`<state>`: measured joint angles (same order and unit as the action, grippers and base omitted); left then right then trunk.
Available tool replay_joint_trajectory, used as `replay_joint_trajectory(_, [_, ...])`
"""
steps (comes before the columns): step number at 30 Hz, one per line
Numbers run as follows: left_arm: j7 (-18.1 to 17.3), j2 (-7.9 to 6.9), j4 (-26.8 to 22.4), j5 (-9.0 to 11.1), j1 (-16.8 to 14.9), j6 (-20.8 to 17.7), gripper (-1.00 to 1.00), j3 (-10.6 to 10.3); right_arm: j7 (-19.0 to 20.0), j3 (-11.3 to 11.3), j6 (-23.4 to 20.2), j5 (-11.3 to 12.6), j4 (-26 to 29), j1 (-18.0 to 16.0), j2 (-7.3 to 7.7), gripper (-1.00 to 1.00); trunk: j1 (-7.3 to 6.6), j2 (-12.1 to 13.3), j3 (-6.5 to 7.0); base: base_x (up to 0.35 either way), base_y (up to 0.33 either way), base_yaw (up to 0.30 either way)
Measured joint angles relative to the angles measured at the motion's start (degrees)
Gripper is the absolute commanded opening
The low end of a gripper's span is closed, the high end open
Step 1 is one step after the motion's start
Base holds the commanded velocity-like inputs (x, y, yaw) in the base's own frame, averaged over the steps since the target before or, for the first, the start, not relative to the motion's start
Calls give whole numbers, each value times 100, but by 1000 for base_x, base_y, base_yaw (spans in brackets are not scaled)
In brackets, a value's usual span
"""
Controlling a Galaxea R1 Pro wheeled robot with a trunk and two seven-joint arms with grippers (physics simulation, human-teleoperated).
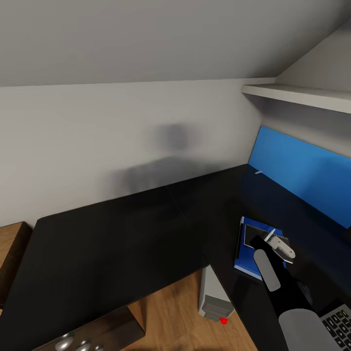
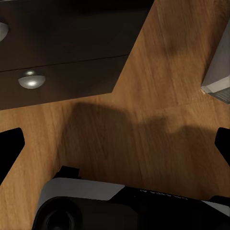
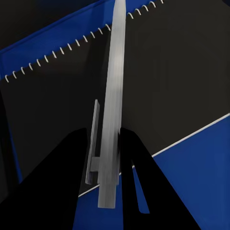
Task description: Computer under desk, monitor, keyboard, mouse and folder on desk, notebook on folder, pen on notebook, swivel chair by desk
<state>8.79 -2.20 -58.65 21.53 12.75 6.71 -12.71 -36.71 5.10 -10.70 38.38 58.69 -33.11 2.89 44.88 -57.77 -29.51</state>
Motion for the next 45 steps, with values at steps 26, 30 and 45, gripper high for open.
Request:
replay_joint_trajectory(26, [0,-1,0,0,0,0,100,0,-27,0,-12,-8,0,0,6,100,0,0,0,0,0,0])
replay_joint_trajectory(30, [-2,-1,0,0,0,-1,100,0,-33,-1,-9,-13,44,6,8,100,0,0,0,0,0,0])
replay_joint_trajectory(45, [2,-3,21,4,0,3,100,-3,-553,-909,-384,-456,1355,329,-171,100,3,0,0,-82,0,0])
